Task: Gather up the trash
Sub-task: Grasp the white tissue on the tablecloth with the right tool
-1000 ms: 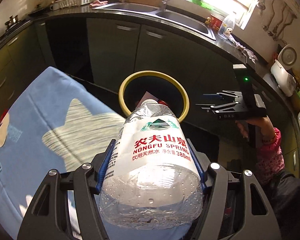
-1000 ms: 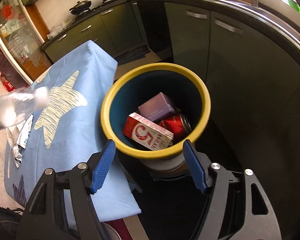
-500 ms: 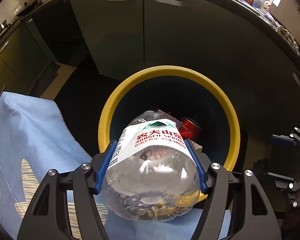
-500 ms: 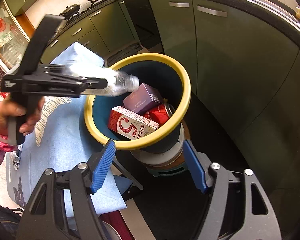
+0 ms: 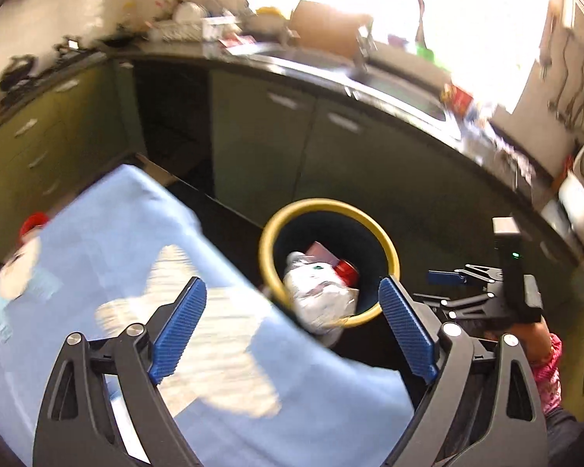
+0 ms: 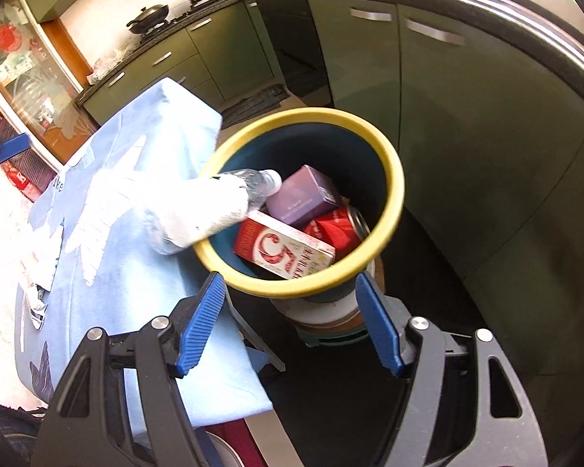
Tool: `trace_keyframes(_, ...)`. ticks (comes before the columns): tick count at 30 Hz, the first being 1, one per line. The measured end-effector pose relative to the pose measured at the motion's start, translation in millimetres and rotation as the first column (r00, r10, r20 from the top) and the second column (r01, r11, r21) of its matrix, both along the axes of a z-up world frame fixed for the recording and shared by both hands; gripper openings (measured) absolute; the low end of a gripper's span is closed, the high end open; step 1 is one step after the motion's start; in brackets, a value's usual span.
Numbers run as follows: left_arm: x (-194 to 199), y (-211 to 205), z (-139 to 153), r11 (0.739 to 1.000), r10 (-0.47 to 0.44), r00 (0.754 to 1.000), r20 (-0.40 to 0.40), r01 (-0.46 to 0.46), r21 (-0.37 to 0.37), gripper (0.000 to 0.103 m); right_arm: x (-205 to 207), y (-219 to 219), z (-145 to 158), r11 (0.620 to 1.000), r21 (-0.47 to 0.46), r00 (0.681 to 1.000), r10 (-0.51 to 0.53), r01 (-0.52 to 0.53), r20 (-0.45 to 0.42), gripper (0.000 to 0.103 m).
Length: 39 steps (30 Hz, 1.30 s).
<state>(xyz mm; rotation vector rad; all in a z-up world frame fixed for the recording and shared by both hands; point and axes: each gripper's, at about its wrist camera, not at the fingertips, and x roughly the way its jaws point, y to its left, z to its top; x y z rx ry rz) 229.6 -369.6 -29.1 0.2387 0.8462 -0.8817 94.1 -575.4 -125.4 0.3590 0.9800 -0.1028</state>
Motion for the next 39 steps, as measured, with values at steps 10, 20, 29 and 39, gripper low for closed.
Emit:
trace_keyframes(10, -42, 203, 25, 0.937, 0.342, 0.933, 0.113, -0.33, -0.11, 0.098, 20, 59, 40, 0.993, -0.072, 0.995, 0.091, -0.088, 0.041, 0.066)
trace_keyframes(20, -65, 361, -14, 0.767, 0.639, 0.761, 0.11, -0.621, -0.161, 0.098, 84, 204, 55, 0.902, -0.082, 0.901, 0.429, -0.423, 0.065, 0.068)
trace_keyframes(29, -78, 409, -53, 0.728, 0.678, 0.734, 0.027, -0.667, -0.158, 0.098, 135, 339, 40, 0.737, -0.092, 0.738, 0.674, -0.669, 0.034, 0.062)
trace_keyframes(39, -78, 406, -64, 0.743, 0.661, 0.751, 0.006, -0.652, -0.151, 0.098, 147, 372, 25, 0.682, -0.096, 0.687, 0.726, -0.725, -0.031, 0.009)
